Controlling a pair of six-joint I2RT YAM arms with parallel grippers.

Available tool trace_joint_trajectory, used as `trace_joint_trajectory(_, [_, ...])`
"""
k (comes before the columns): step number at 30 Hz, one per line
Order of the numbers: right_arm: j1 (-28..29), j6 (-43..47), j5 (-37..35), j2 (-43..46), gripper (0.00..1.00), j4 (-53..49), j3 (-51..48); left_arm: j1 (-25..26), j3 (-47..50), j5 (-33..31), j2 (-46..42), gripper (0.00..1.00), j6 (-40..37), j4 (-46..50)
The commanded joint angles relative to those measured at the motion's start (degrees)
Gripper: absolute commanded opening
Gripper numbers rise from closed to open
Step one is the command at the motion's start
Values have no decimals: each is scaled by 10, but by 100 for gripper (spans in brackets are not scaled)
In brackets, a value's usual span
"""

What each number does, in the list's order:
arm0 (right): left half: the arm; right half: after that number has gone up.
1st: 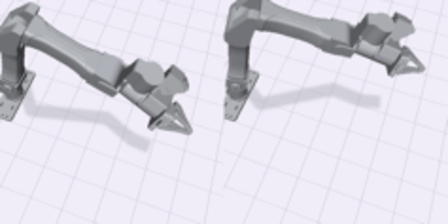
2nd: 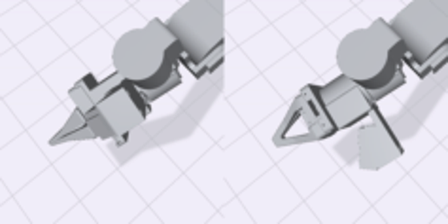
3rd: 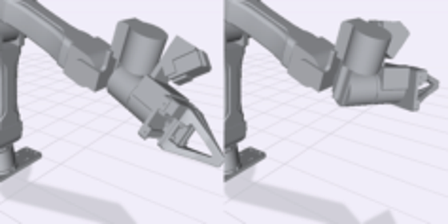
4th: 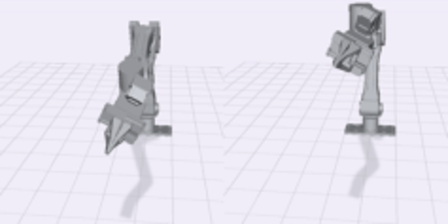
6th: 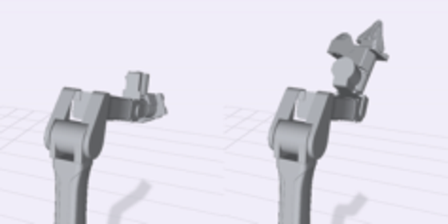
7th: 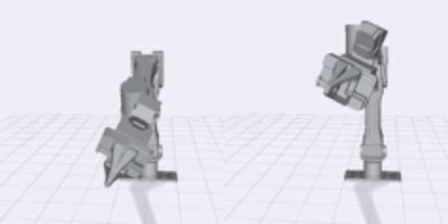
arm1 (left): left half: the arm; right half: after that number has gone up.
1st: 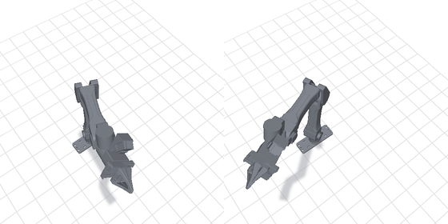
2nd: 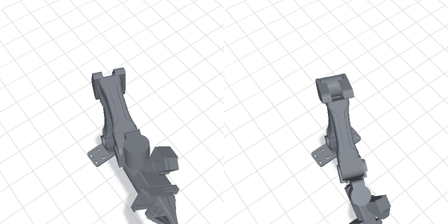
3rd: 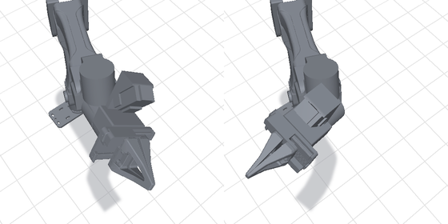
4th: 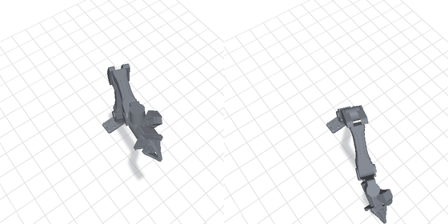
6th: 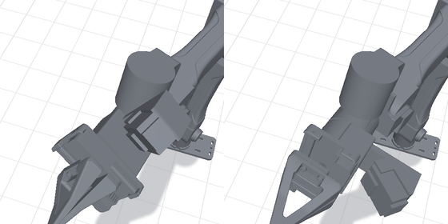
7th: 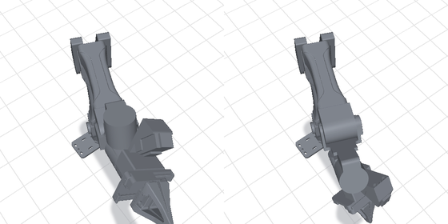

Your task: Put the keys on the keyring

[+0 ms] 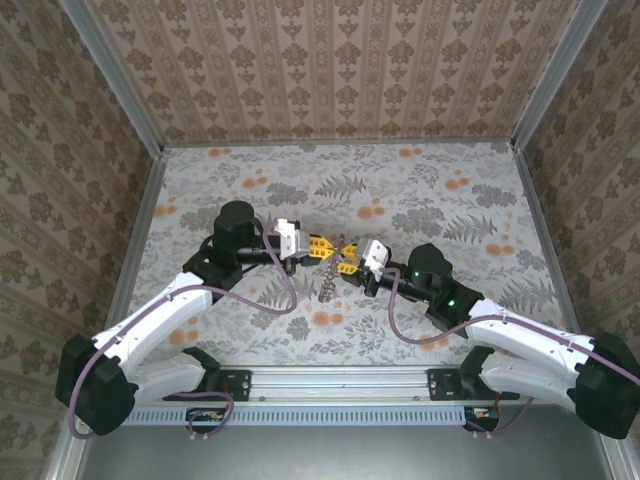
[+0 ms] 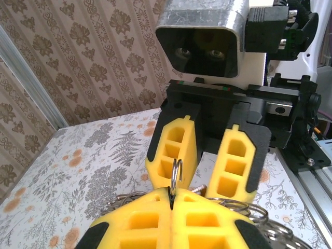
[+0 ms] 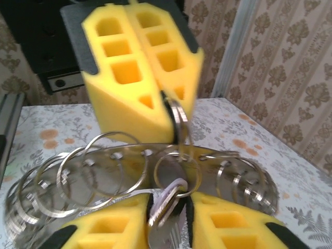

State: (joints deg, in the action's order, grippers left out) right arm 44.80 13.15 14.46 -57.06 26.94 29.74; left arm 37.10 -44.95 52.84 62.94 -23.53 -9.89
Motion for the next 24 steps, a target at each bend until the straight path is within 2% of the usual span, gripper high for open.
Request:
trace_joint_trajectory(1, [2, -11, -43, 5, 21, 21, -10, 3, 2, 3, -2, 0, 12, -24])
trace_joint_trajectory(6, [3, -10, -46, 13, 14, 15, -12, 3, 4, -1, -1, 0, 11, -24])
trace_joint_trajectory(11, [2, 12, -32, 32, 0, -31, 5, 3, 5, -7, 2, 0, 4, -13])
trace_joint_trajectory(16, [3, 67, -10, 34, 0, -137, 58, 4, 6, -11, 6, 0, 1, -8])
trace_joint_trajectory(24, [3, 143, 4, 34, 0, -245, 118, 5, 11, -34, 10, 0, -1, 6])
